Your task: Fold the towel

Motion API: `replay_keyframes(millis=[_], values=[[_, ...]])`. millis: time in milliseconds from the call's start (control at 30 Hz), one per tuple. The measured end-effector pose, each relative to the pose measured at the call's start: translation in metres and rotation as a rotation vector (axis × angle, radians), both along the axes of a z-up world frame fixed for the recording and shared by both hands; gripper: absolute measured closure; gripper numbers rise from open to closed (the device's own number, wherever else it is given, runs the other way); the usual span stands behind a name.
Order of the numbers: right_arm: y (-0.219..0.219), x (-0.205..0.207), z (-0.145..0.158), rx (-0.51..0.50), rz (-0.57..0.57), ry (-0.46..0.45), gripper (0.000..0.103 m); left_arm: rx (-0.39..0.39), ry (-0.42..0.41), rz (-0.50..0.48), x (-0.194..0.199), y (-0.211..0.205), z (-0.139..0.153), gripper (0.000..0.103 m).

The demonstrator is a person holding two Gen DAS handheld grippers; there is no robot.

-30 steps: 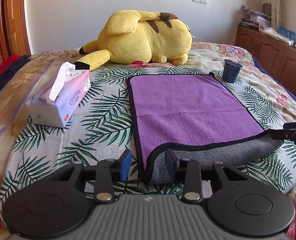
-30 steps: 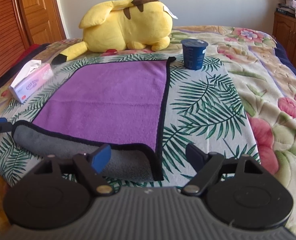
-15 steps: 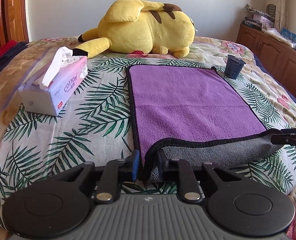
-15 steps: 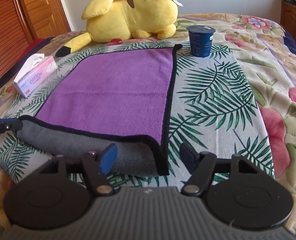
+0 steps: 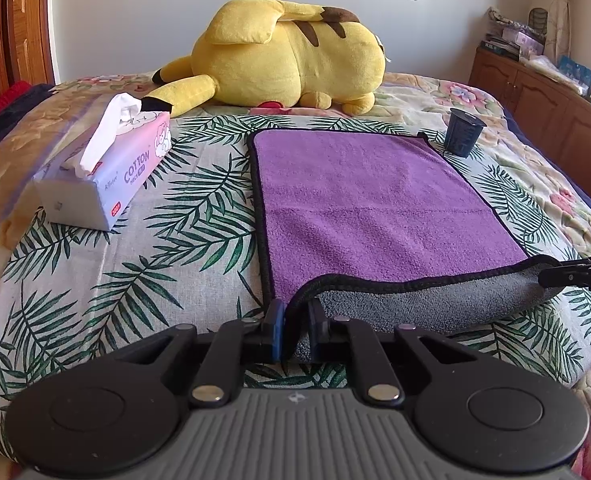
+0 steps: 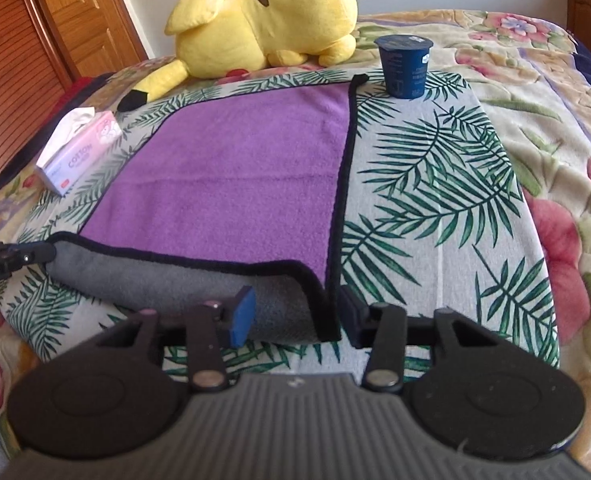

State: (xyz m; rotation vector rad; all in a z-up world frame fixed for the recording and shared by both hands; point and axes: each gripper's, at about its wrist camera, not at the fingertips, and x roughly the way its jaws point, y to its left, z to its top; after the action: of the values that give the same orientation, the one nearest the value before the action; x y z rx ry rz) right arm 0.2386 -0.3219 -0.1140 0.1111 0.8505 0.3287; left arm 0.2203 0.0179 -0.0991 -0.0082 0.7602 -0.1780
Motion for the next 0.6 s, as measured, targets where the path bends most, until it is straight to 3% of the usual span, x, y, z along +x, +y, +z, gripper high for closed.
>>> replay_keyframes(millis=[100,167,600], values=[[-0.0020,0.0002,0.0012,0.000,-0.002,-0.001,0.070,0.002,0.001,-0.002,0.0000,-0.0002,-0.0011,0.103],[-0.0035,0.0007,0.0017,-0.003,-0.003,-0.004,0.081,0.001,0.001,-0.004,-0.0001,-0.0005,-0.0011,0.103],[-0.0057,-0.0005,0.0038,-0.012,0.015,-0.027,0.098,-0.004,-0.020,-0.020,-0.0028,-0.0027,0.0017,0.103]])
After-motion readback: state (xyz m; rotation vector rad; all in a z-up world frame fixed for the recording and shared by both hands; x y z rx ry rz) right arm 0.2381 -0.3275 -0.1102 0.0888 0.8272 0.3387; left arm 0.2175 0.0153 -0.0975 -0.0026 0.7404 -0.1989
